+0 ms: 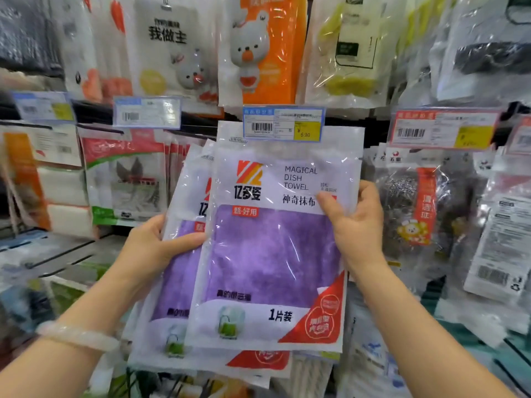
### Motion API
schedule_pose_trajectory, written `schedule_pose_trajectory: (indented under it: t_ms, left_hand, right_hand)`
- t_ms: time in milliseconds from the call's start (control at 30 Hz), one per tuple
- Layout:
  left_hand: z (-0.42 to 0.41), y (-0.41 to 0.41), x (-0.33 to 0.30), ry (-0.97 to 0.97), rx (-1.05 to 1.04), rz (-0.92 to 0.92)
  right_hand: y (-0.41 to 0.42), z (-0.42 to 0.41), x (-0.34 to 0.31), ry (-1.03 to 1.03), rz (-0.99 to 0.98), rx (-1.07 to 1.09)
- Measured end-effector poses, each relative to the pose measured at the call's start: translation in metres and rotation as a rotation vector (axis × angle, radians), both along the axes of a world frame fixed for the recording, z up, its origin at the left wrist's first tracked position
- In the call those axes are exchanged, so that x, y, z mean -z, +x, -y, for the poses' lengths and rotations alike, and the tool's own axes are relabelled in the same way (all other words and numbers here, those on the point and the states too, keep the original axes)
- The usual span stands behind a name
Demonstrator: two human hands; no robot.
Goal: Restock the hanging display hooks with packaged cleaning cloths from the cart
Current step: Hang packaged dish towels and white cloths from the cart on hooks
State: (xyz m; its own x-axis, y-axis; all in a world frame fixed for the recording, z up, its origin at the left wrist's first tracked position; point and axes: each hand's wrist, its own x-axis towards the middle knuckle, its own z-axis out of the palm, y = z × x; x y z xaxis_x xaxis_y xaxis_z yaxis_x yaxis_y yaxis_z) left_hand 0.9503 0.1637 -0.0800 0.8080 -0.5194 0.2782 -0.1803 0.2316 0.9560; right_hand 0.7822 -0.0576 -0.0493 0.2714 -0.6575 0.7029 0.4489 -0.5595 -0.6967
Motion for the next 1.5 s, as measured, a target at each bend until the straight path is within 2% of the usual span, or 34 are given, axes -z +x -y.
schedule_pose_trajectory:
  t_ms: [133,233,267,367,433,500,600,767,900,1000,1067,1200,1367,1500]
  left_hand:
    - [0.000,-0.002,0.006,0.017,-0.002,-0.020]
    - [0.005,-0.001,0.006,0.011,-0.035,-0.013]
    - [0.007,0.000,0.006,0.022,-0.051,0.002]
    - [0.008,0.005,0.006,0.049,-0.090,0.056]
    - [0.003,0.011,0.008,0.062,-0.096,0.077]
    - [-0.006,0.019,0.010,0.097,-0.098,0.077]
    - [-0.027,0.036,0.012,0.150,-0.106,0.088]
    - [-0.068,0.067,0.024,0.226,-0.128,0.086]
    - [-0.084,0.079,0.034,0.224,-0.128,0.071]
    - [-0.089,0.085,0.037,0.219,-0.095,0.039]
    - [-0.088,0.088,0.040,0.190,-0.073,0.007]
    - [-0.077,0.082,0.046,0.172,-0.048,-0.009]
    - [-0.052,0.068,0.052,0.152,0.009,-0.007]
    - [-0.033,0.053,0.054,0.140,0.072,0.015]
  right_hand:
    - [0.002,0.003,0.008,0.106,-0.040,0.026]
    - [0.001,-0.004,0.002,0.050,-0.053,0.110]
    - [0.000,-0.007,0.000,-0.053,-0.080,0.224]
    - [0.002,-0.022,0.000,-0.581,-0.200,0.634]
    - [0.014,-0.036,-0.001,-0.823,-0.307,0.663]
    - [0.032,-0.047,-0.003,-0.903,-0.545,0.582]
    - [0.057,-0.043,-0.009,-0.871,-0.871,0.595]
    - [0.082,-0.018,-0.004,-0.760,-1.043,0.671]
    - [0.092,0.002,-0.004,-0.700,-1.264,0.737]
    - [0.094,0.009,-0.008,-0.512,-1.402,0.607]
    - [0.093,0.004,-0.006,-0.323,-1.357,0.461]
    - [0.087,-0.033,0.012,-0.002,-0.928,0.122]
    - [0.073,-0.076,0.049,0.258,-0.641,0.173]
    - [0.056,-0.077,0.047,0.470,-0.342,0.102]
